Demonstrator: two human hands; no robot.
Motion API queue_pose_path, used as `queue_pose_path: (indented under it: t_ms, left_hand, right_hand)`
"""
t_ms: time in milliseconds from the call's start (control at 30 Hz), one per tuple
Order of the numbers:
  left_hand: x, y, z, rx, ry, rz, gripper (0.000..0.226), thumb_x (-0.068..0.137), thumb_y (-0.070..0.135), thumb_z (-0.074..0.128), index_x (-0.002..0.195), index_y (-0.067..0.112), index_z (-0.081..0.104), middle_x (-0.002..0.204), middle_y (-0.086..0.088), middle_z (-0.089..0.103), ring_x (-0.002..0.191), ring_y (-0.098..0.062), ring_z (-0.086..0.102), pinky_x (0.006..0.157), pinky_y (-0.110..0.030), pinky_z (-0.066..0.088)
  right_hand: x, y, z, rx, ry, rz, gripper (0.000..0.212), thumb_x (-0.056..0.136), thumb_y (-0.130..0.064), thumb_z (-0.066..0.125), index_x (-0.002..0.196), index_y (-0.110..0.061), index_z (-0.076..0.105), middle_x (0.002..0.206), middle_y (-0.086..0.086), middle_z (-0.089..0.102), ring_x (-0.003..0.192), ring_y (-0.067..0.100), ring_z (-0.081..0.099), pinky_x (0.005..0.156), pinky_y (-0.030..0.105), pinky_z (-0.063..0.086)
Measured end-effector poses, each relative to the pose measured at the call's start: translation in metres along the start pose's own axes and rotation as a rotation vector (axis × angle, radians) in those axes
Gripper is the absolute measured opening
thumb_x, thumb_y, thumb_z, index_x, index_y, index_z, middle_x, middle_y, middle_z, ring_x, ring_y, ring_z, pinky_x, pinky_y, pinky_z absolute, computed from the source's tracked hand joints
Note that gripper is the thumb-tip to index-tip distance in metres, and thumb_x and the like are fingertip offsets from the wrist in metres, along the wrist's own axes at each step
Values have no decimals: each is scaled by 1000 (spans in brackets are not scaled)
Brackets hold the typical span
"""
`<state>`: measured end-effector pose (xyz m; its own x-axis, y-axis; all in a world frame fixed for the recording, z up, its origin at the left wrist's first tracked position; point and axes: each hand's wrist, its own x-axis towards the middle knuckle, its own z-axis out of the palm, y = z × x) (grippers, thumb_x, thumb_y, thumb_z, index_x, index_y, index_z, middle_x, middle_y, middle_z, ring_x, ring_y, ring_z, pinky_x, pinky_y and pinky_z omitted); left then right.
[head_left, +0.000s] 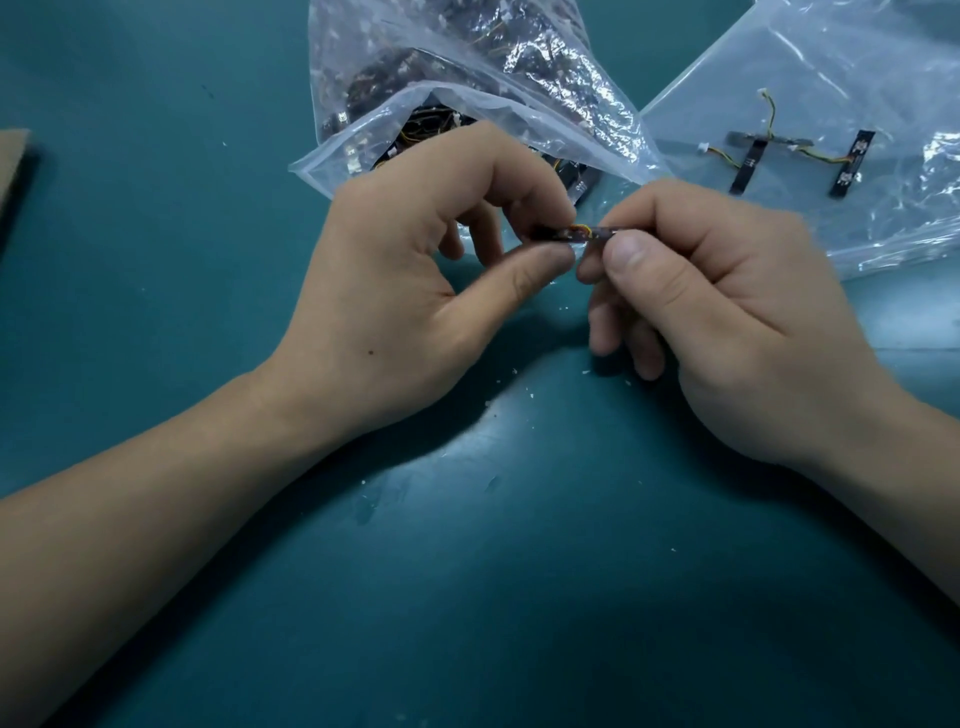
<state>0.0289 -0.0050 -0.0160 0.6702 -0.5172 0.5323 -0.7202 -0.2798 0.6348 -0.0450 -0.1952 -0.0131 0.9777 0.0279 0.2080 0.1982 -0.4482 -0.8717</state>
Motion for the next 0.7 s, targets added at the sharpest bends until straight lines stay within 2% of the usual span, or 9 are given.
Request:
queue_pose_path:
  t_ms: [200, 600, 700]
  left_hand:
    - [0, -1, -1, -24, -51, -10, 12, 94, 22, 75, 102, 23, 66, 90, 23, 62, 77, -7, 62, 71, -26, 48]
    - [-1, 3, -2, -22, -101, -36, 10, 94, 19, 73, 97, 11, 68, 87, 13, 63, 75, -11, 60, 69, -29, 49]
    - [-1, 3, -3, -40, -103, -64, 11, 96, 19, 71, 96, 8, 68, 85, 7, 65, 73, -14, 59, 67, -34, 49]
  right_hand:
    - [1, -1, 1, 1, -41, -7, 20, 102, -32, 45, 87, -26, 56, 69, -5, 70, 58, 16, 61, 59, 21, 41]
    - [1, -1, -1, -11, -17, 8, 21, 97, -31, 49, 83, -22, 62, 64, -5, 68, 55, 19, 61, 56, 22, 42]
    - [1, -1, -1, -26, -34, -7, 18, 99, -31, 52, 89, -22, 64, 64, -6, 69, 55, 16, 61, 57, 20, 42]
